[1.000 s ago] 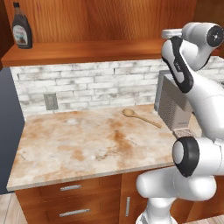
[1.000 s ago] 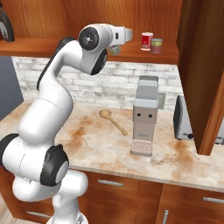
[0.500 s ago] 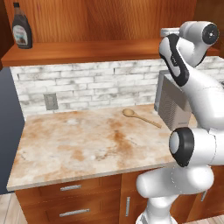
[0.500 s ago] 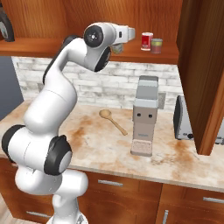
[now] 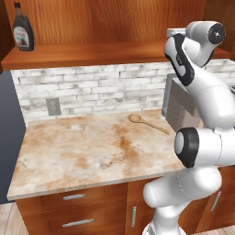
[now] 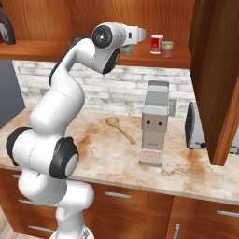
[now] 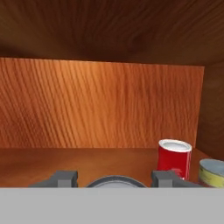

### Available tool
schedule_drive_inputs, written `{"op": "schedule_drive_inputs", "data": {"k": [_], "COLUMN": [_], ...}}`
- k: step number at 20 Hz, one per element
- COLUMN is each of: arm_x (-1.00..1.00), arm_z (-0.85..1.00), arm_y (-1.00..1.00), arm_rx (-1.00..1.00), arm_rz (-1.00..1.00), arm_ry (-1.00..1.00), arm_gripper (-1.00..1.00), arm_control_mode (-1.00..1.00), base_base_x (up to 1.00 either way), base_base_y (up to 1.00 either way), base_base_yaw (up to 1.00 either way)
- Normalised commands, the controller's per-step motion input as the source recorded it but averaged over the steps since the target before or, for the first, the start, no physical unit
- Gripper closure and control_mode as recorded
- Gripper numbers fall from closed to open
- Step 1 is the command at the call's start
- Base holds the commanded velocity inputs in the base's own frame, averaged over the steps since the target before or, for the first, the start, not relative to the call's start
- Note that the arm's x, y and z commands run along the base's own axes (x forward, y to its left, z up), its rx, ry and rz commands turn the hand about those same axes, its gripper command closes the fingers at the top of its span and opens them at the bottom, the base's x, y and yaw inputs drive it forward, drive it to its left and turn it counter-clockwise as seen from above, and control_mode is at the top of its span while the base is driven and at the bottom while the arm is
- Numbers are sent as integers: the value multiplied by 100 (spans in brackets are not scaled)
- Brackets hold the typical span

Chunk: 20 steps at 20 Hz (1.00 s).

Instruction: Pick the cans from the counter and place them in their designated side in the cabinet.

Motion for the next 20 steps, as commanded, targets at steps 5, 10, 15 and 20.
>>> {"op": "schedule_drive_inputs", "data": {"k": [5,10,15,20], "arm_x": [14,16,21,27], "arm_z": [0,0,0,0], "arm_y": [-1,-1,0,-1], "arm_rx": [0,0,0,0], "arm_rz": [-3,-5,-6,-6], "arm_ry": [1,1,2,3], "arm_gripper": [100,100,100,100], "arm_control_mode": [-100,-100,-100,-100], "base_base_x": [0,0,0,0], "base_base_y": [0,0,0,0], "base_base_yaw": [0,0,0,0]}}
